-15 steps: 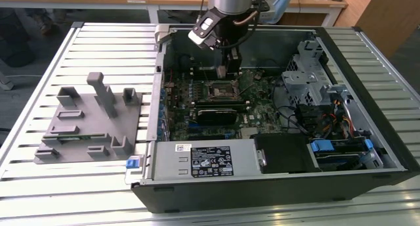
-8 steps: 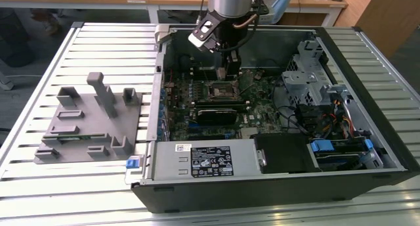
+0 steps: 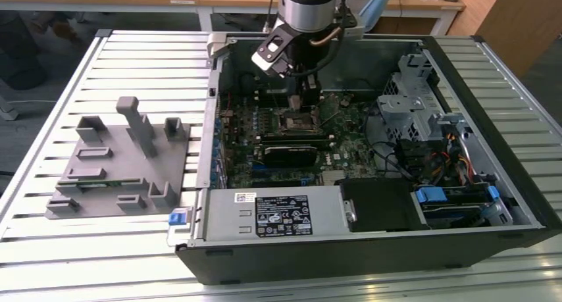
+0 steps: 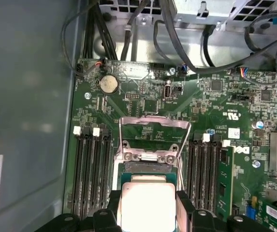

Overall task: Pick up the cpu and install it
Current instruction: 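Place the cpu into insertion slot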

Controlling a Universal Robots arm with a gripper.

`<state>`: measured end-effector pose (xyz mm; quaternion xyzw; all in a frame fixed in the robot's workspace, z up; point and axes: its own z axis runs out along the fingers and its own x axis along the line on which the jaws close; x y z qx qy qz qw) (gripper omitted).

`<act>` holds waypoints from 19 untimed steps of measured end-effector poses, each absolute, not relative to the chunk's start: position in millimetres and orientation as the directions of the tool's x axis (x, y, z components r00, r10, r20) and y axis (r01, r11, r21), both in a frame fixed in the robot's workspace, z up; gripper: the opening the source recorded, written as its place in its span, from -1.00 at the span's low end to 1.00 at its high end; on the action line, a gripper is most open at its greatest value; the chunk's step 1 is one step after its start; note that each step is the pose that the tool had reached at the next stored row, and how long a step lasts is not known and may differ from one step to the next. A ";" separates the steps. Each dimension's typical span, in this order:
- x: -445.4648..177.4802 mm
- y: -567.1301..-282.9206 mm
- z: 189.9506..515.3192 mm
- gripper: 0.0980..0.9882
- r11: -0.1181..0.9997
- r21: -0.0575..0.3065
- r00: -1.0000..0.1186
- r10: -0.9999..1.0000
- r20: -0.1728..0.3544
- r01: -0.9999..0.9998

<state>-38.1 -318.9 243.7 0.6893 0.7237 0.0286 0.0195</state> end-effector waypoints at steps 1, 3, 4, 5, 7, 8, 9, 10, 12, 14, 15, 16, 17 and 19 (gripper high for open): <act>-38.8 -318.9 242.0 -0.02 0.048 0.068 -0.049 0.999 0.011 0.997; -40.0 -318.9 238.8 -0.02 0.048 0.068 -0.049 0.999 0.011 0.997; -39.9 -318.9 237.1 -0.02 0.048 0.068 -0.049 0.999 0.011 0.997; -39.9 -318.9 235.3 -0.02 0.048 0.068 -0.049 0.999 0.011 0.997; -40.0 -318.9 231.7 -0.02 0.047 0.068 -0.048 0.999 0.011 0.997; -40.0 -318.9 230.2 -0.02 0.045 0.068 -0.046 0.999 0.011 0.997; -40.0 -318.9 229.0 -0.02 0.044 0.068 -0.045 0.999 0.011 0.997; -40.0 -318.9 227.7 -0.02 0.043 0.068 -0.044 0.999 0.011 0.997; -40.0 -318.9 224.8 -0.02 0.043 0.068 -0.043 0.999 0.011 0.997; -40.0 -318.9 221.8 -0.02 0.041 0.068 -0.042 0.999 0.011 0.997; -40.0 -318.9 220.6 -0.02 0.041 0.068 -0.042 0.999 0.011 0.997; -40.0 -318.9 219.5 -0.02 0.040 0.068 -0.040 0.999 0.011 0.997; -40.0 -318.9 218.5 -0.02 0.038 0.068 -0.039 0.999 0.011 0.997; -40.0 -318.9 216.9 -0.02 0.035 0.068 -0.036 0.999 0.011 0.997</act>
